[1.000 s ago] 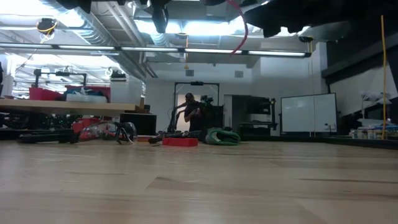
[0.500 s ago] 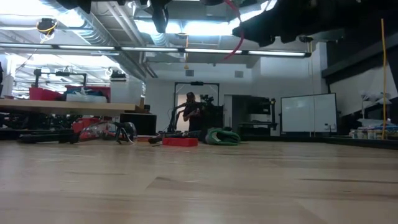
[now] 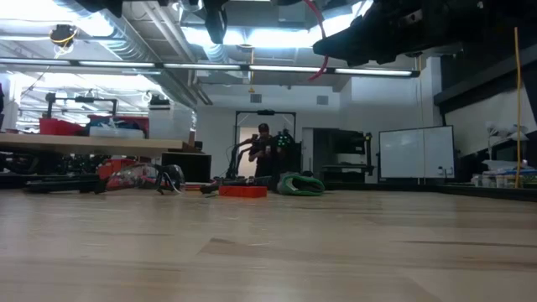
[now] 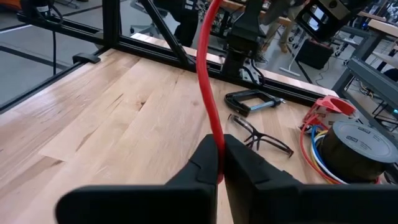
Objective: Coil cords
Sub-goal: Uncoil the orange wire from the black spool
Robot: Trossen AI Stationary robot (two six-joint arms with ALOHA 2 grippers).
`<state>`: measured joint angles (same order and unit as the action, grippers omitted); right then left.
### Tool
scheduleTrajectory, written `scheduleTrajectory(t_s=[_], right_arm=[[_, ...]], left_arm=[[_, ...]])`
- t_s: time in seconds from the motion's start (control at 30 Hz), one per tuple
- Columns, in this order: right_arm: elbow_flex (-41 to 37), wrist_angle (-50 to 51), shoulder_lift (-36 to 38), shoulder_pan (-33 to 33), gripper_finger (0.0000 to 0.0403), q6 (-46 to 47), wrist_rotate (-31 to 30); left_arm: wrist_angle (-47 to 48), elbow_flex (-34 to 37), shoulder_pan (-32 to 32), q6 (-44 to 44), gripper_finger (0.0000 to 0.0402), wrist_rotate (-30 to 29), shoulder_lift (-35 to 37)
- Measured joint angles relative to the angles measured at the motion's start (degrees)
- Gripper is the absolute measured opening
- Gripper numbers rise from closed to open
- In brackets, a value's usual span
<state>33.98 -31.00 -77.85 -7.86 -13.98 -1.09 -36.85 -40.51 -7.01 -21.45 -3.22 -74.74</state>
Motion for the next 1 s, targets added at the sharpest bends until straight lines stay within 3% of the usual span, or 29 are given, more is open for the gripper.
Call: scheduleTrajectory(t_s=[0.3,0.47,0.73,1.0], right_arm=[[1.15,-3.01,-4.06,0.0,0.0014,-0.02,-2.33],[6.09,-2.21,-9.11,0.35,0.0008,-1.96,-2.55],[14.82,3.63,-13.37,5.68,0.0008,-5.83,-8.89],[17.89,14.35,-8.77,9.66,0.0008,-8.24,-3.25]], left_arm=[[-3.23,0.04,-2.27,-0.04,0.0,-0.17,-0.07],[-4.52,0.04,-2.93,-0.87,0.0,0.0,-0.53],[-3.5,0.09,-5.86,-4.44,0.0,-0.99,-2.1],[0.92,0.04,-8.5,-4.74,0.0,-5.16,-1.95]])
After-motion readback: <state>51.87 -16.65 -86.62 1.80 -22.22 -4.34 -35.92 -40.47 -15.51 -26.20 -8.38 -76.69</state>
